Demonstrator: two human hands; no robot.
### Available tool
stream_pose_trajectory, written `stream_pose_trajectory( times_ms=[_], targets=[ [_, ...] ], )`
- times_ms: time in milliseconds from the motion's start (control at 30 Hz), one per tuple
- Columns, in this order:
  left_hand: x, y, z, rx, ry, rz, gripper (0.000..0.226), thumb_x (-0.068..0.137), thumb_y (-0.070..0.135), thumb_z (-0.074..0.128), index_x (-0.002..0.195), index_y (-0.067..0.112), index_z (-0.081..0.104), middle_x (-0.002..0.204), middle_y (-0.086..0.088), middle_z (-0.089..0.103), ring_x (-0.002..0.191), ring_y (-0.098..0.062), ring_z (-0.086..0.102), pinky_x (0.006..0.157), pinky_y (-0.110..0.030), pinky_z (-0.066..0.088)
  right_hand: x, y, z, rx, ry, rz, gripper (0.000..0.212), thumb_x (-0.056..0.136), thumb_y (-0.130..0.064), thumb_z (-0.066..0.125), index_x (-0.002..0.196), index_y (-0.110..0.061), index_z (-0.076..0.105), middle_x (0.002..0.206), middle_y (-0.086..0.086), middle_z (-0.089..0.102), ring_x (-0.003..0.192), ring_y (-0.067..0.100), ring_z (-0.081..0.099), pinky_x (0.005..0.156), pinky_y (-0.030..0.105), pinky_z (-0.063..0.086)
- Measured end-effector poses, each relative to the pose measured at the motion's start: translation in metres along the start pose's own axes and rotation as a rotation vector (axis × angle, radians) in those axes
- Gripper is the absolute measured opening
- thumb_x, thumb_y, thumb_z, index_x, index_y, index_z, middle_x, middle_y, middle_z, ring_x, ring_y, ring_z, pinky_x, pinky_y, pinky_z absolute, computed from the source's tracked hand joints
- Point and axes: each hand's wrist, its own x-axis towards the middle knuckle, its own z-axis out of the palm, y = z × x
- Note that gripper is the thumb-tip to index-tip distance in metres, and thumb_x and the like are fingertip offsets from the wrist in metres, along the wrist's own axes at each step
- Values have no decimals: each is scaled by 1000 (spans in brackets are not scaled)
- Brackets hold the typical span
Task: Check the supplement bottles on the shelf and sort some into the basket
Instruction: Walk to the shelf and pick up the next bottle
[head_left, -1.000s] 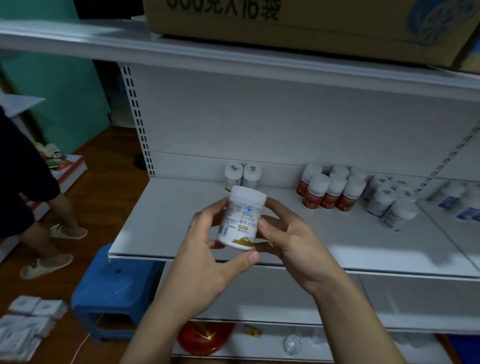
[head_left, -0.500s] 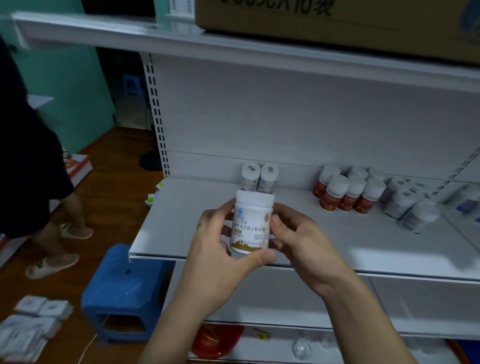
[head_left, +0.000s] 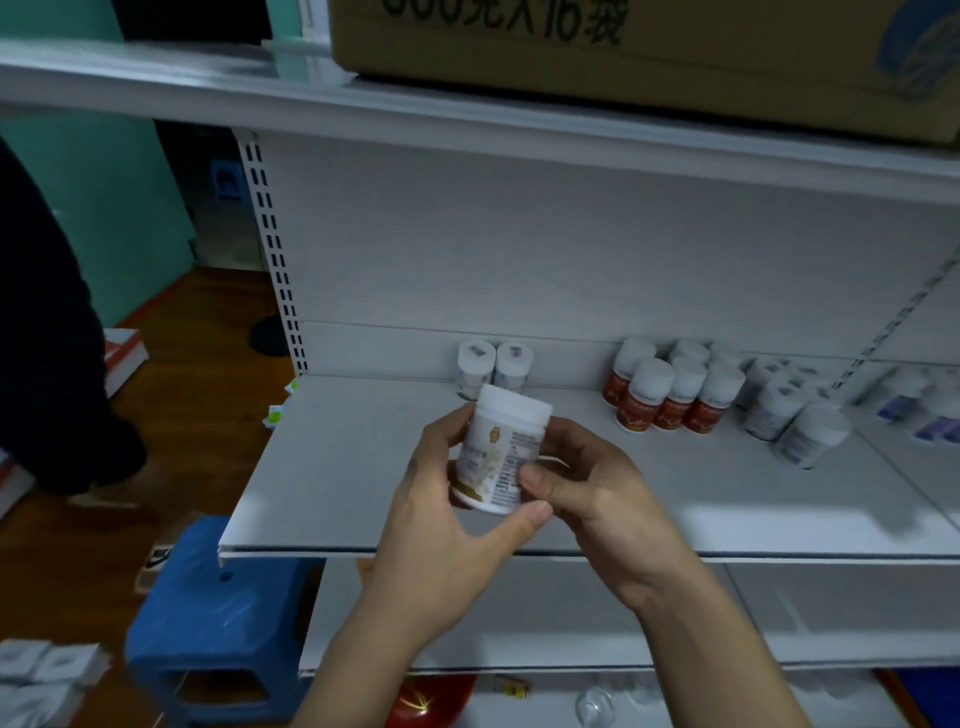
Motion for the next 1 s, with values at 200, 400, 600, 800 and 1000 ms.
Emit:
stream_pose_trajectory(
  times_ms=[200,400,600,800,1000],
  targets=[
    [6,-1,9,120,-11,27,76,71,44,77,128,59,29,115,26,36,106,10,46,82,-6,44,5,0,-15,104,62,13,38,79,-16,74,114,-5,66,109,24,67,100,35,67,74,32,55],
    [8,-4,10,12,3,-62,79,72,40,81,136,49,37,109,19,50,100,5,54,78,-14,49,10,-2,-19,156,-48,57,36,84,-16,59,118,-5,61,109,18,71,101,32,68,76,33,57],
    [11,-1,10,-133,16,-137,48,89,24,64,121,42,32,112,13,59,94,2,60,75,-15,50,20,-6,-19,171,-132,88,49,85,-11,67,132,-11,53,118,23,66,111,37,63,86,40,56],
    [12,-5,9,-138,-50,-122,48,85,37,65,118,50,32,117,22,56,104,4,57,84,-12,47,24,-3,-19,169,-119,97,54,74,-10,72,126,-9,59,112,24,68,101,34,67,75,34,56],
    [12,-10,8,13,-2,-106,52,77,38,76,110,52,37,119,24,34,104,20,43,80,2,38,18,0,-12,50,-31,102,54,65,-7,79,116,-15,66,98,15,72,91,29,70,75,33,56]
  ],
)
